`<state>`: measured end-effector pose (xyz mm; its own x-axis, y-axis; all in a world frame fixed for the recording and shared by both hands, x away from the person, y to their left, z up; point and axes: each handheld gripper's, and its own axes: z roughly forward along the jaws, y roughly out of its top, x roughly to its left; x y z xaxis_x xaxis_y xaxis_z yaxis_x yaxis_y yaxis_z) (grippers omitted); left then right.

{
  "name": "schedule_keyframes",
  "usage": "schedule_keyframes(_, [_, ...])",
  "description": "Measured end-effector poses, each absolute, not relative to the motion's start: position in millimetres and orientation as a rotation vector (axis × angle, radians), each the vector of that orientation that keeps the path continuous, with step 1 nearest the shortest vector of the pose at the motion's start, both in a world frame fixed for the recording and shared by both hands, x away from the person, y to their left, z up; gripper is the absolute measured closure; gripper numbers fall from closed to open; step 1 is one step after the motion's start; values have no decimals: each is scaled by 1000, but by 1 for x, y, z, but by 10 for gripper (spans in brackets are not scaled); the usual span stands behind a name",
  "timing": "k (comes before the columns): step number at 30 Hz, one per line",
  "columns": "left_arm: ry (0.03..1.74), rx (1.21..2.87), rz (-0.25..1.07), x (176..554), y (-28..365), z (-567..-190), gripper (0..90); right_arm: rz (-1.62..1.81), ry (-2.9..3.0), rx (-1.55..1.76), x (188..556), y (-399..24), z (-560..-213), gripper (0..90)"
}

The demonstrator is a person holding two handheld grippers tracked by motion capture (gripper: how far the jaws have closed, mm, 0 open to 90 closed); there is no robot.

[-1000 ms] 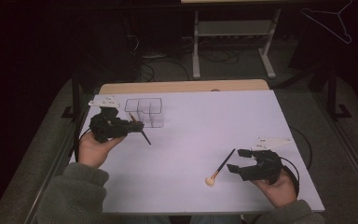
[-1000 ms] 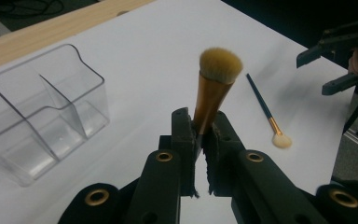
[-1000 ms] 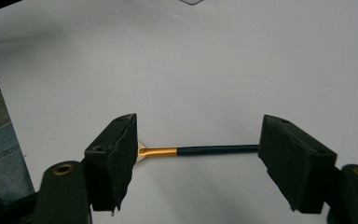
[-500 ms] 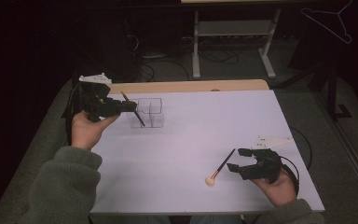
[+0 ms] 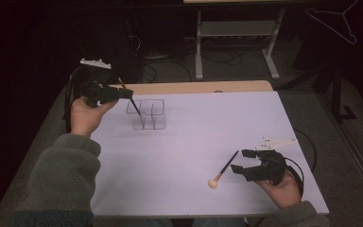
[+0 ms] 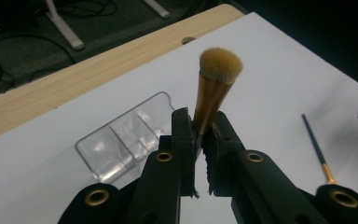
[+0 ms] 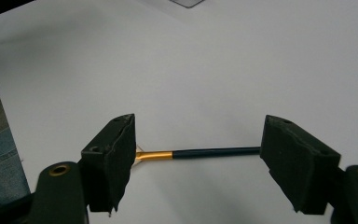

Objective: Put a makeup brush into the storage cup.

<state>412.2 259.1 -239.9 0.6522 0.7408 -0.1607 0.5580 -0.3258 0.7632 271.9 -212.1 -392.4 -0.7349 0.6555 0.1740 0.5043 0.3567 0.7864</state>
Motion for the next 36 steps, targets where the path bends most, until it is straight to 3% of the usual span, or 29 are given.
schedule_keyframes(16, [1124, 2002, 346, 444, 269, -244, 829, 1323, 2437, 1054, 273, -215, -392, 257])
schedule_keyframes(36, [1202, 1995, 343, 460, 268, -266, 829, 1329, 2435, 1055, 274, -219, -392, 259])
